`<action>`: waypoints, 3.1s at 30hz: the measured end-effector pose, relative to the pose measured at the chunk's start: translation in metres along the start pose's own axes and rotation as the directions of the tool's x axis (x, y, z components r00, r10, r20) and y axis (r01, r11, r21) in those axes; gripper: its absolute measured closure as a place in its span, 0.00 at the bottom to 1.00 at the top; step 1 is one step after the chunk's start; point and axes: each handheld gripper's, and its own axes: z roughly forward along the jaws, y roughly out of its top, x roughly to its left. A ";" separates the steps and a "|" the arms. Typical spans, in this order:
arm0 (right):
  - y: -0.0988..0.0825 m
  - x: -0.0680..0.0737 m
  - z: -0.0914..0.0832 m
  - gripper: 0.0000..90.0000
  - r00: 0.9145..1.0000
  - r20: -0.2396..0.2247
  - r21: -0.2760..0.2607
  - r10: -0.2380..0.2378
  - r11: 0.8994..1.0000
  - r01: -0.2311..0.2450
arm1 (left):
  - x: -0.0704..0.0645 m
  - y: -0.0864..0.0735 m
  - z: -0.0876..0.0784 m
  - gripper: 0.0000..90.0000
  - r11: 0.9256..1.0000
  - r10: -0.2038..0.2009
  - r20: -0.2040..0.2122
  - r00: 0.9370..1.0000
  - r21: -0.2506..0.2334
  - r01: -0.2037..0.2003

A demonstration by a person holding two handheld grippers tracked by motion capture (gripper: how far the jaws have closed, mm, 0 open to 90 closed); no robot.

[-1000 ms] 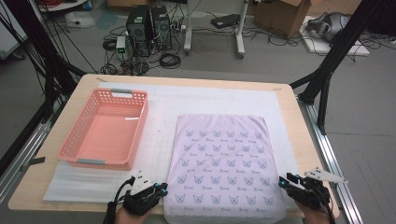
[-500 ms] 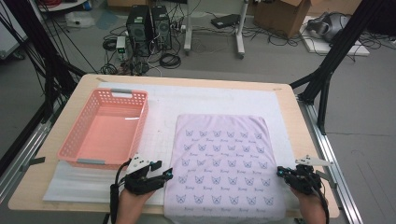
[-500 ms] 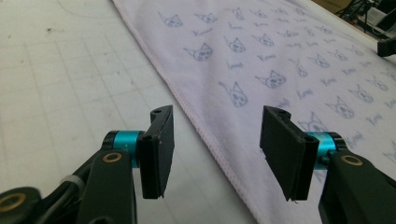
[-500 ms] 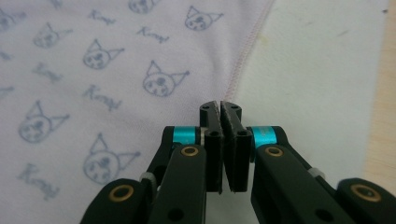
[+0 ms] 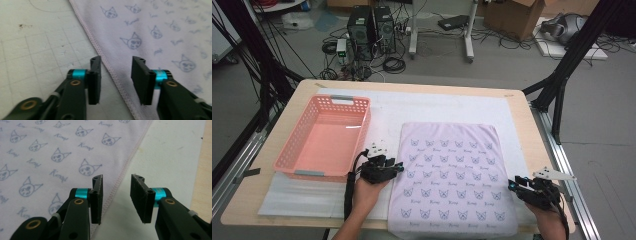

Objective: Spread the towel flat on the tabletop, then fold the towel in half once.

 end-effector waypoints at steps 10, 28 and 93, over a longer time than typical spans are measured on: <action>0.001 0.000 -0.003 0.66 1.000 0.013 -0.035 0.002 0.999 -0.001 | 0.008 -0.001 -0.006 0.71 0.998 0.011 0.004 1.000 -0.069 -0.011; 0.012 0.004 0.002 0.35 0.998 0.028 -0.135 -0.057 0.989 0.060 | 0.003 0.004 -0.019 0.20 0.958 0.081 0.206 0.975 -0.284 -0.019; 0.087 -0.029 0.101 0.68 0.994 0.101 0.094 -0.031 0.995 0.022 | 0.024 0.055 0.067 0.71 0.999 0.036 -0.144 0.989 -0.011 -0.038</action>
